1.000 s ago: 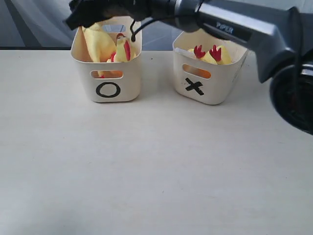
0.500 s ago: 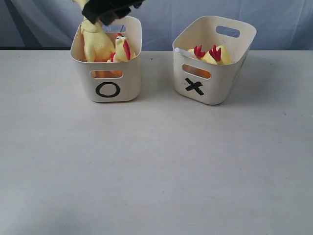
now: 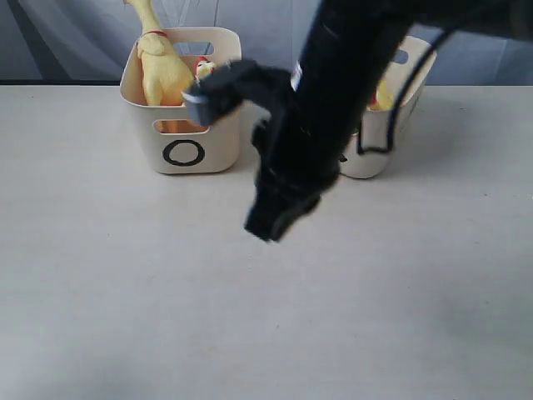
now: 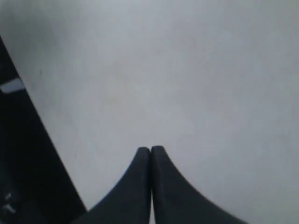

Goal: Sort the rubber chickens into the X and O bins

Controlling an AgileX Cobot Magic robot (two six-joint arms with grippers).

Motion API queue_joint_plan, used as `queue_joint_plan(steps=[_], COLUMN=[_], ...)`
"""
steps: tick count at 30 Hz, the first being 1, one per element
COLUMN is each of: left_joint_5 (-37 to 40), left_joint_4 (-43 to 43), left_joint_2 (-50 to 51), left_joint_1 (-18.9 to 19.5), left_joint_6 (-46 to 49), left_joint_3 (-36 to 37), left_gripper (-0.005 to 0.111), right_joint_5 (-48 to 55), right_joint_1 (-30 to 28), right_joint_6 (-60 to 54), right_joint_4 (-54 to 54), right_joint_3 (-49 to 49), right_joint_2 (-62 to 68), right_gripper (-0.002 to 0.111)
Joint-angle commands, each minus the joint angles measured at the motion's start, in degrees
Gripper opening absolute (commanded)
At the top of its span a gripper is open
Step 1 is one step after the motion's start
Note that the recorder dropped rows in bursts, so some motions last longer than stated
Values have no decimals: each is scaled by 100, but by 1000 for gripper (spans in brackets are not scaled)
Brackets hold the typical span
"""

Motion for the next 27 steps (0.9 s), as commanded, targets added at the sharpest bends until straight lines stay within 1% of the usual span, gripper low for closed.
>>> queue_joint_plan(steps=[1, 3, 4, 5, 7, 9, 11, 12, 14, 16, 18, 19, 22, 25, 27], left_joint_5=[-29, -29, -29, -29, -29, -29, -29, -29, -29, -29, -29, -29, -29, -29, -29], left_joint_4=[-29, -29, -29, -29, -29, -29, -29, -29, -29, -29, -14, -18, -28, -28, -28], left_joint_2=[10, 10, 10, 10, 10, 10, 10, 10, 10, 10, 10, 10, 10, 10, 10], left_joint_1=[-22, -22, -22, -22, -22, -22, -22, -22, -22, -22, -22, -35, -33, -33, -33], left_joint_6=[-4, -4, -4, -4, -4, -4, -4, -4, -4, -4, -4, -4, -4, -4, -4], left_joint_3=[-11, -11, -11, -11, -11, -11, -11, -11, -11, -11, -11, -11, -11, -11, -11], left_gripper=[0, 0, 0, 0, 0, 0, 0, 0, 0, 0, 0, 0, 0, 0, 0], right_joint_5=[33, 33, 33, 33, 33, 33, 33, 33, 33, 33, 33, -335, -2095, -4025, -4773], right_joint_1=[-29, -29, -29, -29, -29, -29, -29, -62, -150, -249, -418, -546, -1023, -1706, -2286], right_joint_6=[234, 419, 711, 913, 1237, 1238, 1465, 1690, 1956, 2162, 2547, 2772, 3058, 3058, 3058], right_joint_4=[-240, -337, -639, -1079, -2424, -3644, -4302, -4503, -4574, -4538, -4203, -4053, -3898, -3910, -3910], right_joint_3=[1346, 1758, 2028, 2176, 2486, 2757, 2996, 3117, 3311, 3505, 3706, 3820, 4164, 4537, 4757], right_joint_2=[-855, -1139, -1303, -1401, -1600, -1746, -1935, -2035, -2172, -2322, -2715, -3044, -4163, -5349, -6114], right_gripper=[-1, -1, -1, -1, -1, -1, -1, -1, -1, -1, -1, -1, -1, -1, -1])
